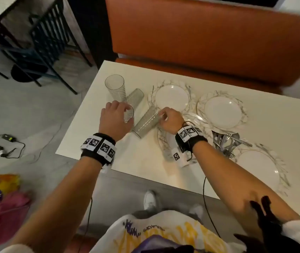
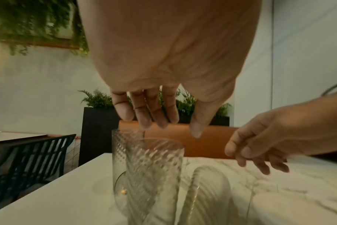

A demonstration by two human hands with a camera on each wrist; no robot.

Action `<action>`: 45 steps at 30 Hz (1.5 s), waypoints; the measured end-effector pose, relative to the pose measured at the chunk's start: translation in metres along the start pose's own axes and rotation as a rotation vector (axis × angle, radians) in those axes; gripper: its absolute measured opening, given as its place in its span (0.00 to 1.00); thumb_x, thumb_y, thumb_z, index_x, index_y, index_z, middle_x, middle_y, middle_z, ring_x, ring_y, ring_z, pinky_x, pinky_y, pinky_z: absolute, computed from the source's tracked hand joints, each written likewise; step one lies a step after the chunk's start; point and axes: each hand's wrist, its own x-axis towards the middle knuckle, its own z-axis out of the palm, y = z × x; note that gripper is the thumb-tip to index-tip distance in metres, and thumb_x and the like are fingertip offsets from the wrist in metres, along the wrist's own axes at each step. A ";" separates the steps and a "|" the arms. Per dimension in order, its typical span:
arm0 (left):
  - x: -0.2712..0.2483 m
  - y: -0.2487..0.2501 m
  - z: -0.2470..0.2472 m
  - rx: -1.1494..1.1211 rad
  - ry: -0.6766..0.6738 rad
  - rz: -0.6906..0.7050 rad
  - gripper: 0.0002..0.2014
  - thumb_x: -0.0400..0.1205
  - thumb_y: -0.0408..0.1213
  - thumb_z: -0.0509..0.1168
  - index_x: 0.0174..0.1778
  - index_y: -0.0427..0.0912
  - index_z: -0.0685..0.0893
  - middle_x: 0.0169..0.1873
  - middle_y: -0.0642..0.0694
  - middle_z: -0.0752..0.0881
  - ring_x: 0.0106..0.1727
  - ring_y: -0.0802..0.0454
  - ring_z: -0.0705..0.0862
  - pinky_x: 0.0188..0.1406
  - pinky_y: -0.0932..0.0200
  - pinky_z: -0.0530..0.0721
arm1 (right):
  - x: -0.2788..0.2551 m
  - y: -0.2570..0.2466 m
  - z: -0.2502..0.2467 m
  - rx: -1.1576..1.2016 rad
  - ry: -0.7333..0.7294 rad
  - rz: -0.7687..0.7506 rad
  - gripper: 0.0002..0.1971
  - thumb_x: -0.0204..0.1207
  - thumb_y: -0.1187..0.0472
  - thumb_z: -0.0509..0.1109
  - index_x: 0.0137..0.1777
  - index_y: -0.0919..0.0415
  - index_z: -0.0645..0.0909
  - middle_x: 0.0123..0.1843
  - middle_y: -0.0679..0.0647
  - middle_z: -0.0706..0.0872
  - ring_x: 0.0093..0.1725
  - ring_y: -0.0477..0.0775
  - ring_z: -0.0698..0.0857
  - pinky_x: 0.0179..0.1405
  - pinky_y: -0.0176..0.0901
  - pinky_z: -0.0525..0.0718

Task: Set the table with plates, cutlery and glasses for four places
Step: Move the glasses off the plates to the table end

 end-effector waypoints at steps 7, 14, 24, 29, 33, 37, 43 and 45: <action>0.004 -0.009 0.019 0.040 -0.148 -0.075 0.06 0.82 0.42 0.72 0.52 0.46 0.90 0.47 0.47 0.90 0.53 0.39 0.86 0.56 0.42 0.81 | 0.041 0.001 0.023 -0.107 -0.076 0.217 0.29 0.80 0.54 0.72 0.78 0.61 0.70 0.73 0.61 0.72 0.67 0.63 0.81 0.65 0.50 0.82; 0.002 -0.014 0.007 -0.033 -0.076 -0.079 0.03 0.81 0.36 0.72 0.48 0.44 0.89 0.41 0.48 0.89 0.47 0.42 0.85 0.43 0.46 0.86 | 0.052 0.000 0.037 0.018 -0.042 0.217 0.15 0.79 0.60 0.74 0.65 0.61 0.83 0.58 0.58 0.89 0.56 0.58 0.88 0.51 0.41 0.84; 0.040 0.073 -0.015 -0.098 -0.003 0.115 0.04 0.80 0.36 0.71 0.48 0.44 0.90 0.39 0.49 0.89 0.45 0.48 0.84 0.44 0.53 0.83 | -0.019 0.031 -0.061 0.190 0.223 -0.043 0.05 0.78 0.60 0.77 0.51 0.59 0.87 0.42 0.42 0.86 0.39 0.33 0.81 0.41 0.21 0.75; 0.067 0.178 0.019 -0.137 -0.087 0.276 0.05 0.81 0.36 0.71 0.51 0.45 0.90 0.42 0.50 0.89 0.48 0.47 0.84 0.49 0.50 0.84 | -0.086 0.107 -0.143 0.167 0.485 0.002 0.04 0.76 0.63 0.78 0.49 0.57 0.87 0.43 0.46 0.88 0.39 0.37 0.83 0.43 0.24 0.78; 0.081 0.284 0.066 -0.162 -0.176 0.410 0.06 0.83 0.38 0.70 0.54 0.47 0.90 0.45 0.50 0.89 0.50 0.47 0.83 0.48 0.47 0.85 | -0.143 0.183 -0.212 0.106 0.648 0.105 0.04 0.76 0.64 0.78 0.49 0.57 0.88 0.45 0.48 0.88 0.40 0.37 0.83 0.43 0.22 0.78; 0.084 0.400 0.119 -0.157 -0.237 0.519 0.06 0.85 0.42 0.71 0.55 0.49 0.91 0.48 0.51 0.89 0.52 0.48 0.83 0.49 0.50 0.82 | -0.193 0.270 -0.275 0.036 0.760 0.213 0.05 0.76 0.67 0.76 0.50 0.59 0.90 0.47 0.52 0.88 0.40 0.43 0.82 0.46 0.23 0.79; 0.072 0.551 0.200 -0.137 -0.283 0.622 0.07 0.84 0.46 0.72 0.55 0.51 0.92 0.48 0.49 0.90 0.51 0.45 0.87 0.52 0.44 0.85 | -0.247 0.390 -0.344 -0.068 0.792 0.364 0.07 0.79 0.65 0.72 0.53 0.60 0.91 0.52 0.58 0.89 0.48 0.55 0.86 0.51 0.38 0.84; 0.068 0.587 0.225 -0.135 -0.274 0.648 0.06 0.84 0.45 0.73 0.54 0.50 0.92 0.48 0.47 0.91 0.51 0.43 0.86 0.51 0.44 0.83 | -0.256 0.424 -0.359 -0.106 0.767 0.411 0.08 0.80 0.63 0.71 0.54 0.60 0.91 0.54 0.59 0.88 0.52 0.59 0.86 0.55 0.48 0.85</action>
